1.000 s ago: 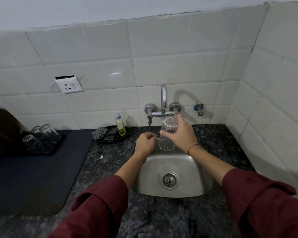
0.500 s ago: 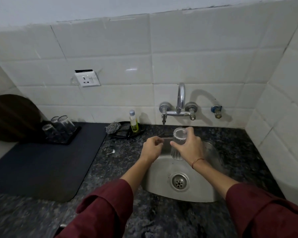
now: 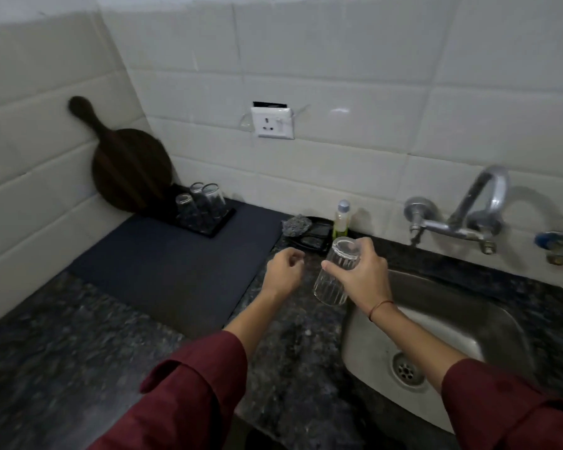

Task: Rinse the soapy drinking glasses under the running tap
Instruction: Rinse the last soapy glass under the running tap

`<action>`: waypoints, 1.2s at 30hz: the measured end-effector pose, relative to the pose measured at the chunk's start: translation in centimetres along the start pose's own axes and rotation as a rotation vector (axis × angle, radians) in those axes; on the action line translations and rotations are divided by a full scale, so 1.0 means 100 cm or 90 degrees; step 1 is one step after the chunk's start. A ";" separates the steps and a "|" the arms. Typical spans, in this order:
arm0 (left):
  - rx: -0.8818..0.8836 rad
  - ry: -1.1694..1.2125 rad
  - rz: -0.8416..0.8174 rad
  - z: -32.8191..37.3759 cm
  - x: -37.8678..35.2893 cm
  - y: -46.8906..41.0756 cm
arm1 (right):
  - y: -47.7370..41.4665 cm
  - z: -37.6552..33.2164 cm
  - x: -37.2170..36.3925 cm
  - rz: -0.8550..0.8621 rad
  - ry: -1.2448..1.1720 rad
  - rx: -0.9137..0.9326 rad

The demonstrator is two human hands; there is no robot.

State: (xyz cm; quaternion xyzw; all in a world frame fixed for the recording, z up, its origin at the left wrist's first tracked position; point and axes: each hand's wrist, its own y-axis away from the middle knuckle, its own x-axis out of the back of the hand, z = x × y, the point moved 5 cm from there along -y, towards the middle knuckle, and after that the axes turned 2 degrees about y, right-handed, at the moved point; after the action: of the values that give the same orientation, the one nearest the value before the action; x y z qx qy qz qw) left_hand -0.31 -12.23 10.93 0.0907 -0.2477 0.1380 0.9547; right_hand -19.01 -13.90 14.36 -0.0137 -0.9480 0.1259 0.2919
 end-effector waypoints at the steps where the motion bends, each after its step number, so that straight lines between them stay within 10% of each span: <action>1: 0.011 0.000 0.023 -0.011 0.020 -0.008 | -0.006 -0.011 -0.017 -0.013 -0.011 0.004; 16: 0.122 -0.003 0.164 -0.160 0.248 -0.148 | -0.151 -0.162 -0.303 -0.106 -0.039 0.077; 36: 0.171 -0.001 0.031 -0.255 0.239 -0.247 | -0.218 -0.131 -0.466 -0.244 0.116 0.051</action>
State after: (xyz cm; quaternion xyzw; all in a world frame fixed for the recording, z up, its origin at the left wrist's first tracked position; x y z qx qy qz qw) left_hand 38.74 -24.18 -1.72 0.2115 -0.2301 0.1933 0.9300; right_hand 27.99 -36.58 4.56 0.1671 -0.8973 0.1038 0.3953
